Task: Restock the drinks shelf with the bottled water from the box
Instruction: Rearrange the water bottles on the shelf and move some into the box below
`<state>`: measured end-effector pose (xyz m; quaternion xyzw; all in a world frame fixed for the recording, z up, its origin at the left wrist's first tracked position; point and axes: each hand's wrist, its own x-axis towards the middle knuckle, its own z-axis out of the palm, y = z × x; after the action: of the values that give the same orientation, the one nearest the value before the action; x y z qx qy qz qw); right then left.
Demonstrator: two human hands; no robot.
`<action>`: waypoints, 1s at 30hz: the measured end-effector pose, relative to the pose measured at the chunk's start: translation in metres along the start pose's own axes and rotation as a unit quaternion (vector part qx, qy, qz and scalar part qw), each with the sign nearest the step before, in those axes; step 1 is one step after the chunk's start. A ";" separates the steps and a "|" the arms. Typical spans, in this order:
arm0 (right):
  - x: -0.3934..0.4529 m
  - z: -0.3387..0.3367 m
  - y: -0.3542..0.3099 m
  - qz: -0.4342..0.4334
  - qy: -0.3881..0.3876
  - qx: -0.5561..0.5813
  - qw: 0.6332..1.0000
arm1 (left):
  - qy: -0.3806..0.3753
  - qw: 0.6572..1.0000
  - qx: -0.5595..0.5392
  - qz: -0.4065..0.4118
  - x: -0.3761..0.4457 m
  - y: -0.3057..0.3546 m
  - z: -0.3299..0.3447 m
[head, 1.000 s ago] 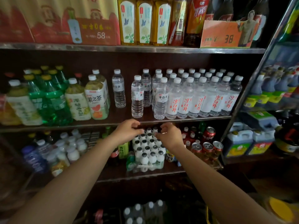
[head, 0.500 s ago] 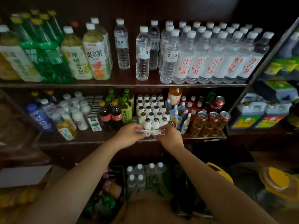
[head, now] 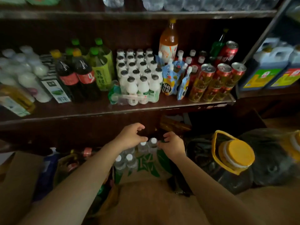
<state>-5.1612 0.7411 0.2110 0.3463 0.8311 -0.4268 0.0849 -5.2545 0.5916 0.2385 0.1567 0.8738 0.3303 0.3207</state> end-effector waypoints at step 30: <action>0.241 0.250 0.217 -0.013 0.036 0.188 0.981 | 0.005 0.911 0.375 0.173 0.227 -0.137 0.147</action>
<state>-5.2390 0.7558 -0.1908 0.3602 0.7428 -0.5640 -0.0170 -5.3346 0.6713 -0.0432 0.4123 0.8943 0.0292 0.1714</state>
